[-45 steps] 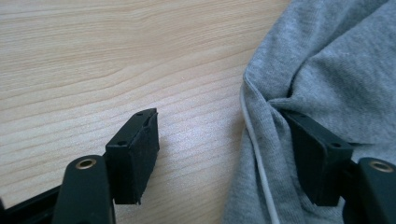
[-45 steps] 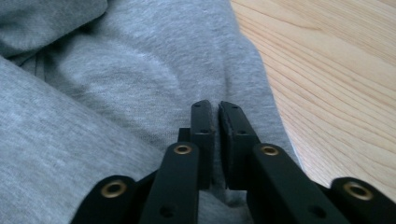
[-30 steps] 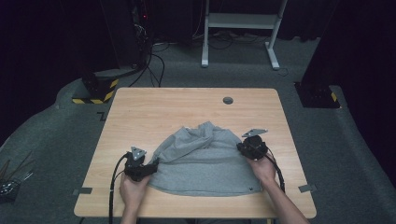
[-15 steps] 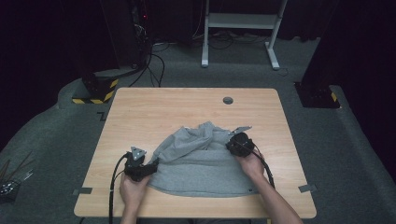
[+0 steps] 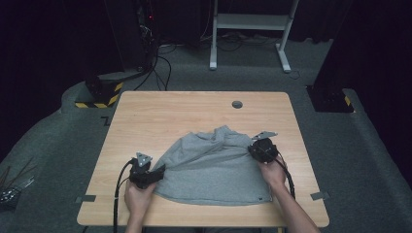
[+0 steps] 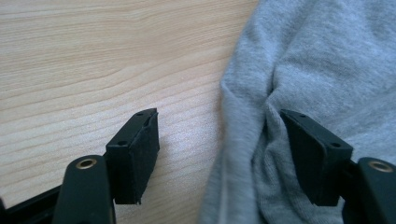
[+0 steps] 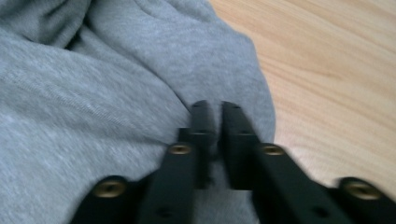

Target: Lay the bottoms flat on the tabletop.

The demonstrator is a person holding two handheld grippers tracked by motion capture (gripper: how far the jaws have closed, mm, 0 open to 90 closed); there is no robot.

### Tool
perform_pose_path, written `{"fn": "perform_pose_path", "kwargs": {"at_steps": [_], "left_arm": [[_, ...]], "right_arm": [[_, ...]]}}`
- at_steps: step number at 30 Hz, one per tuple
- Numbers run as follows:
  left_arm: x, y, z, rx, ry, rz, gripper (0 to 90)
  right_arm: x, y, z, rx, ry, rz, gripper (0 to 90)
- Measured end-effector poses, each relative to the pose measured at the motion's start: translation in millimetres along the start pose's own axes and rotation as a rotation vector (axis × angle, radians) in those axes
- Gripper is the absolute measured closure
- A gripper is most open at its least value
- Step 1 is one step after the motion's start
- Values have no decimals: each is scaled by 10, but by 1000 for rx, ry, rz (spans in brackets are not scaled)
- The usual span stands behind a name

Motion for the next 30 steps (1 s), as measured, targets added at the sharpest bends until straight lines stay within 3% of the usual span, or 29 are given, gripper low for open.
{"fn": "perform_pose_path", "kwargs": {"at_steps": [2, 3, 8, 11, 14, 15, 20, 21, 22, 26, 27, 30], "left_arm": [[0, 0, 0, 0, 0, 0, 307], [0, 0, 0, -2, 0, -1, 307], [-3, 0, -1, 6, 0, 5, 308], [-18, 18, -5, 38, 14, 36, 327], [-32, 50, 5, 51, 7, 33, 344], [-73, 94, 43, 66, 17, 14, 344], [-260, 259, 146, 125, 67, -16, 342], [-377, 363, 184, 142, 80, -60, 342], [-431, 422, 191, 151, 85, -77, 341], [-610, 625, 155, 179, 78, -147, 340], [-610, 625, 155, 179, 78, -147, 339], [-722, 799, 59, 199, 60, -186, 340]], "right_arm": [[20, -2, 33, -11, 25, -13, 682], [65, -30, 137, -27, 57, -28, 622], [250, -153, 329, -45, 134, 7, 542], [390, -219, 262, -47, 108, 29, 507], [477, -241, 173, -33, 77, 23, 487], [511, -235, 146, -49, 107, 0, 477], [507, -235, 139, -46, 105, 5, 445], [508, -234, 137, -40, 106, 9, 439], [507, -235, 138, -41, 104, 3, 438], [507, -236, 137, -38, 104, 1, 433], [507, -236, 137, -38, 104, 1, 433], [507, -236, 137, -38, 104, 1, 432]]}}
Point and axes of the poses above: each handheld gripper's, and its own axes: z roughly backward along the jaws, x roughly out of its underside, y roughly to its right, the point moved 4 cm from there along -z, roughly forward along the jaws, and after that the axes turned 1 degree about -x, right-handed, at the moved point
